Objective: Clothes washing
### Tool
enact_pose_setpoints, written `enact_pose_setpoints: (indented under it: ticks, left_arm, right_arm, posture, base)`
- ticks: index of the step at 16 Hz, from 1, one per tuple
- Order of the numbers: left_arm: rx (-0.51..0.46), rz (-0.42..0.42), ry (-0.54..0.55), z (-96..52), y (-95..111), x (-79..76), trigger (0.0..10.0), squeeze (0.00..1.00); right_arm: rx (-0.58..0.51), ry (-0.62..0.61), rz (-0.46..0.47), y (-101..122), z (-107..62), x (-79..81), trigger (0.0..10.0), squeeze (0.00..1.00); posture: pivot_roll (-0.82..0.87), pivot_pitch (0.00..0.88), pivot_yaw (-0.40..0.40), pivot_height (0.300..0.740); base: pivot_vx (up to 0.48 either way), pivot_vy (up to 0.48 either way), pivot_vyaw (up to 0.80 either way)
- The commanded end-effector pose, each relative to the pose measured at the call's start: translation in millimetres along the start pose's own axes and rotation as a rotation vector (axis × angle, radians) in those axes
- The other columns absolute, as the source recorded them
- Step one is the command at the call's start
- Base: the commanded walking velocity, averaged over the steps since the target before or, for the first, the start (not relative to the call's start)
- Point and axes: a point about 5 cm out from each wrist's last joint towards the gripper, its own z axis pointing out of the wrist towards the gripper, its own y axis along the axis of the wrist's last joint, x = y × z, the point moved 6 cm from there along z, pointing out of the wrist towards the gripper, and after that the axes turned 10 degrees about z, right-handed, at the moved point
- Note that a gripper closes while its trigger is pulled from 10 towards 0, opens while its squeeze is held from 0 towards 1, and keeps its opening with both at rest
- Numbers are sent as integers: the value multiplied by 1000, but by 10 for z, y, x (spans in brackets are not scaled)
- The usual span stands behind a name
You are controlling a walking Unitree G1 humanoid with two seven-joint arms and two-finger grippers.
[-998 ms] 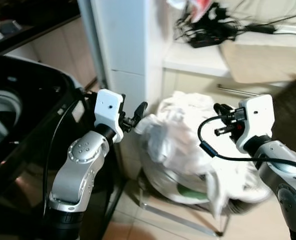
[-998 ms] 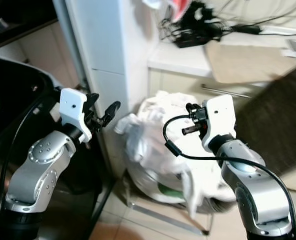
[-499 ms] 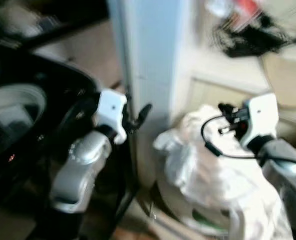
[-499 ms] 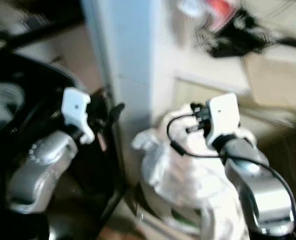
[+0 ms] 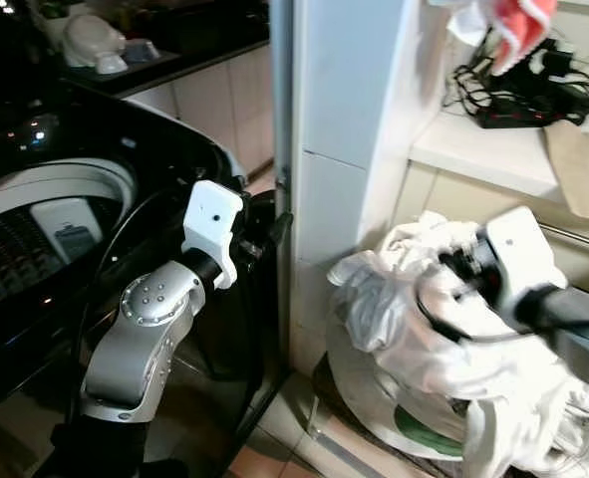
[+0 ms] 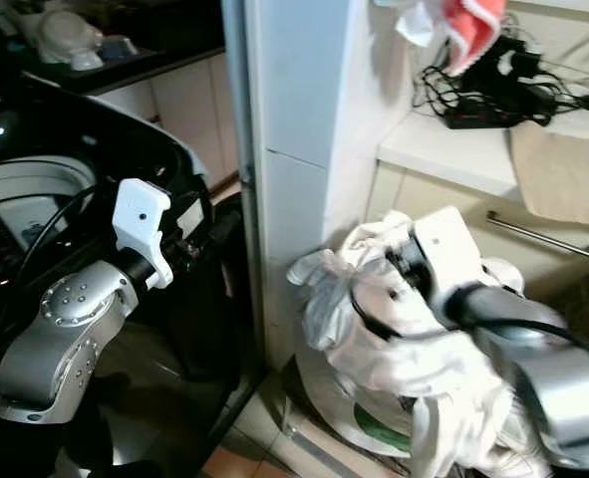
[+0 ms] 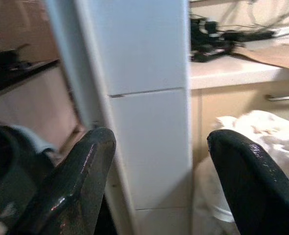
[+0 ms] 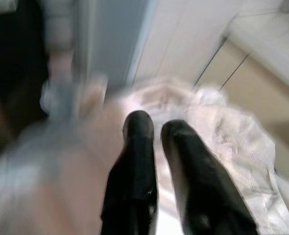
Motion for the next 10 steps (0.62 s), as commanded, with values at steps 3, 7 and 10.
enact_pose_setpoints:
  ticks: [3, 7, 10]
  left_arm:
    - [-27, -3, -195, -94, 103, -191, 10000, 0]
    - [-19, -52, -504, -333, 113, -607, 10000, 0]
    - [8, -55, -546, -409, 65, -662, 10000, 0]
  right_arm:
    - [165, 136, -70, -254, -86, 152, 10000, 1000]
    - [309, 80, -228, -700, 124, 6, 10000, 1000]
    - [382, 53, -272, -883, 170, -44, 10000, 0]
  posture:
    - [-115, 0, 21, 740]
    - [-114, 0, 21, 740]
    - [-106, 0, 15, 740]
  base:
    - [0, 0, 0]
    - [0, 0, 0]
    - [0, 0, 0]
